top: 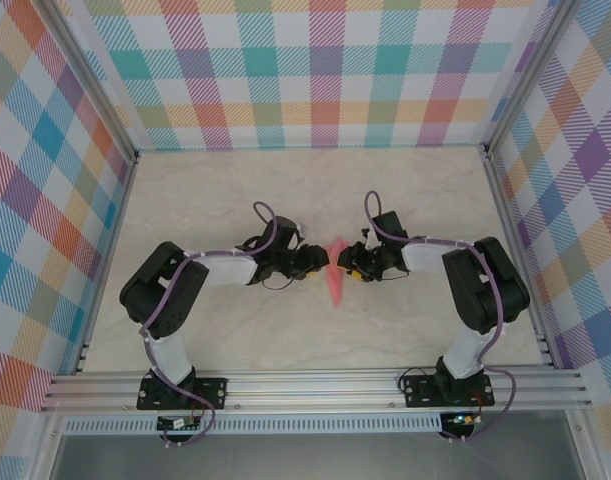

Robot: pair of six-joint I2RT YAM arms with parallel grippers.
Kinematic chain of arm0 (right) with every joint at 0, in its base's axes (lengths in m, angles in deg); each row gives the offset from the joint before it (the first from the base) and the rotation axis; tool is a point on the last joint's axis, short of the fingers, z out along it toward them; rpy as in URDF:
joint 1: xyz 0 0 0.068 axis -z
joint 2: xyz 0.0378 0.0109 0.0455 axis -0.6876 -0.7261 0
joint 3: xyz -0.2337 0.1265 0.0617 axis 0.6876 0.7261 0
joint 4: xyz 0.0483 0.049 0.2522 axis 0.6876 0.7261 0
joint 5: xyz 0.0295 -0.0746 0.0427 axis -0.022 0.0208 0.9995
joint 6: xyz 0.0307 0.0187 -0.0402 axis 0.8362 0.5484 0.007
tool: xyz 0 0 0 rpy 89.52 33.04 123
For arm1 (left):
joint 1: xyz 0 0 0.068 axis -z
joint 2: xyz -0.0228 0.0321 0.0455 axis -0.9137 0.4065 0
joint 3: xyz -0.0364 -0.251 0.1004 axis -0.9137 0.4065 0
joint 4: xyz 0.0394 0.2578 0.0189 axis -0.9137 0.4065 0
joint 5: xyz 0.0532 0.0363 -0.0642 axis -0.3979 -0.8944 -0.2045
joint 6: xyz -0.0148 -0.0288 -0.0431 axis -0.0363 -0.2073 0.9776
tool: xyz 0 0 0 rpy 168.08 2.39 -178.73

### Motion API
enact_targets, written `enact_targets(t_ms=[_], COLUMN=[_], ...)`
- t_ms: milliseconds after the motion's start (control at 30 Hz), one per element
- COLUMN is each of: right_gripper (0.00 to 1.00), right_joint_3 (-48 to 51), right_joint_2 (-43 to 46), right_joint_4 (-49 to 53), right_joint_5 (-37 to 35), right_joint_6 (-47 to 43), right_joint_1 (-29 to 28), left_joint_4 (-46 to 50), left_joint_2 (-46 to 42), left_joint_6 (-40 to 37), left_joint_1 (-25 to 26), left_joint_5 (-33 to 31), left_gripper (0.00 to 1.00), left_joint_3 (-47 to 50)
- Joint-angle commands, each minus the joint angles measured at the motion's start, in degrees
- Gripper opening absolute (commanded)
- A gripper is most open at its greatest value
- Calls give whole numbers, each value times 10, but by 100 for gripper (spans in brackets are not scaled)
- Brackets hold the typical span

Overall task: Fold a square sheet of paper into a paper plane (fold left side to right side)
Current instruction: Fold the wing for the fifth time at the center of the table.

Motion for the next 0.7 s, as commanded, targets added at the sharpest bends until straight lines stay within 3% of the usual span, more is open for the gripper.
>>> enact_targets(t_ms=[0, 400, 667], right_gripper=[44, 44, 46], right_joint_3=[4, 5, -6], right_joint_2=[-20, -17, 5], right_joint_4=[38, 42, 57], right_joint_5=[-32, -33, -27], right_joint_6=[-9, -12, -43], right_joint_1=[-5, -5, -3], left_joint_4=[-11, -10, 11], left_joint_2=[16, 71, 71], left_joint_6=[-11, -12, -35], left_joint_1=[-8, -10, -23], left_joint_5=[27, 40, 28], left_gripper=[42, 28, 3], left_joint_3=[-26, -71, -73])
